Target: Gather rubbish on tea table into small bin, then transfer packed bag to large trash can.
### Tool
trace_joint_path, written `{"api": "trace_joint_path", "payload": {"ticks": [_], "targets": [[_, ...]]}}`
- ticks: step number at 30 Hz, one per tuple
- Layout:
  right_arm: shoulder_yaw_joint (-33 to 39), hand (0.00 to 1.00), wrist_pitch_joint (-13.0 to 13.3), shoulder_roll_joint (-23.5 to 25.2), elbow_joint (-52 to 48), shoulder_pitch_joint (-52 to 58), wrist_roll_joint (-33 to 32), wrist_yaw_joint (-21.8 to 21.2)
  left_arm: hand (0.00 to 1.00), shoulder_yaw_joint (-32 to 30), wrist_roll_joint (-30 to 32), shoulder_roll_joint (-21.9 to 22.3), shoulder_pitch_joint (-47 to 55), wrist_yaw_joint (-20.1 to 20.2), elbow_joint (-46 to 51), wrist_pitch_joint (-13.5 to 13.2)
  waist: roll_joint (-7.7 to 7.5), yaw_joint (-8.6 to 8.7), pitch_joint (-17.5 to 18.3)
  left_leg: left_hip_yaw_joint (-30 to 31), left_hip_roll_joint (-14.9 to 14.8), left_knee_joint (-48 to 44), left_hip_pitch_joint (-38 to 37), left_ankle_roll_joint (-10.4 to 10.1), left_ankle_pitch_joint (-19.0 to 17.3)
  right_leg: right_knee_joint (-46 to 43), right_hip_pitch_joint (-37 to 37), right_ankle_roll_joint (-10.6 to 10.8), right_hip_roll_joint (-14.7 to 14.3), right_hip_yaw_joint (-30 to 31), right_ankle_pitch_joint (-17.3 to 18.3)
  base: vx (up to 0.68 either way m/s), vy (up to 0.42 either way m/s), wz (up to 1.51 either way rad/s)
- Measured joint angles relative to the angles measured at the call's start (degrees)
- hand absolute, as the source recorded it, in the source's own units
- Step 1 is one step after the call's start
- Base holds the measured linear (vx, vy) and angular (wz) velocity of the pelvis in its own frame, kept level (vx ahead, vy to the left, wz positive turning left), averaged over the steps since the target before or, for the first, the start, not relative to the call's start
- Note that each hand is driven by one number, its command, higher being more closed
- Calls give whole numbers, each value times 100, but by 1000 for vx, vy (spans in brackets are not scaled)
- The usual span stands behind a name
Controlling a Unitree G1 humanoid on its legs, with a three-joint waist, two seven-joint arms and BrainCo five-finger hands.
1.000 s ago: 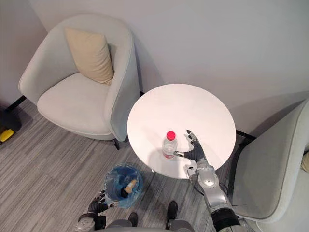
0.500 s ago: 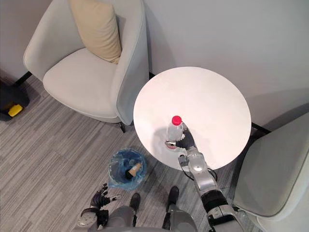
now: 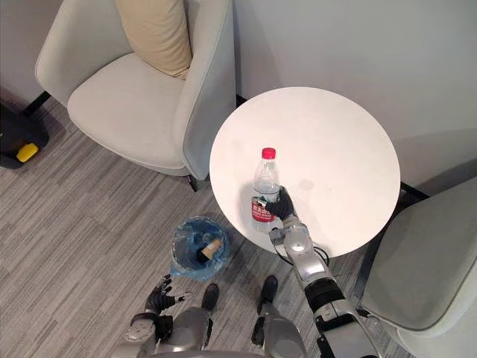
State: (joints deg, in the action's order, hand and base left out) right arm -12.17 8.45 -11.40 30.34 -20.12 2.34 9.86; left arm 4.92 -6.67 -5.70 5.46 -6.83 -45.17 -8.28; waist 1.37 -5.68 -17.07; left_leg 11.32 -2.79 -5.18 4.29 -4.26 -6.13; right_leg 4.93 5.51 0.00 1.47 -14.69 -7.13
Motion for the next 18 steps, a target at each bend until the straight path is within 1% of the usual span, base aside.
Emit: {"api": "trace_joint_path", "payload": {"ticks": [1,3,9,10,13,15,16,18], "targets": [[12,100,1,0,-75,45,4,4,0,-1,1,0,1,-13,6,1,0,-1,0,-1,1,-4,-2,0,0,-1,-3,0,2,1,0,0,0,0],[70,100,3,-12,-602,345,20,8,0,-5,4,2,3,-83,14,3,-1,2,0,-11,2,-17,-6,0,0,-4,-10,0,4,12,0,0,0,0],[274,100,36,-20,-2135,1286,289,7,0,-11,16,3,9,-83,8,14,-21,51,12,-61,-9,-47,-113,0,-2,-21,-104,0,-10,66,0,-27,14,-4],[294,100,37,-23,-2246,1371,302,7,0,-13,18,3,11,-83,8,15,-30,60,17,-62,-12,-45,-127,0,-3,-21,-131,1,-13,69,1,-59,4,-3],[298,100,92,-8,-2731,1707,481,4,0,-59,21,-11,21,-82,-28,16,-158,162,97,-103,-29,-12,-155,1,-5,-10,-152,4,-30,116,1,-65,3,-8],[303,100,186,21,-2966,1913,559,4,0,-61,31,-25,25,-80,-53,22,-242,173,157,-180,-42,15,-210,1,-5,-8,-154,10,-41,205,-5,-49,10,-19],[302,100,245,42,-3053,2049,634,3,0,-57,53,-24,22,-80,-97,21,-266,181,256,-215,-44,20,-216,1,-5,20,-154,23,-43,238,-19,-31,13,-17],[301,100,253,71,-3191,2271,712,0,0,-34,73,-7,16,-77,-187,21,-266,217,402,-245,-40,36,-252,2,-6,32,-177,26,-42,262,-25,-7,16,-9]]}}
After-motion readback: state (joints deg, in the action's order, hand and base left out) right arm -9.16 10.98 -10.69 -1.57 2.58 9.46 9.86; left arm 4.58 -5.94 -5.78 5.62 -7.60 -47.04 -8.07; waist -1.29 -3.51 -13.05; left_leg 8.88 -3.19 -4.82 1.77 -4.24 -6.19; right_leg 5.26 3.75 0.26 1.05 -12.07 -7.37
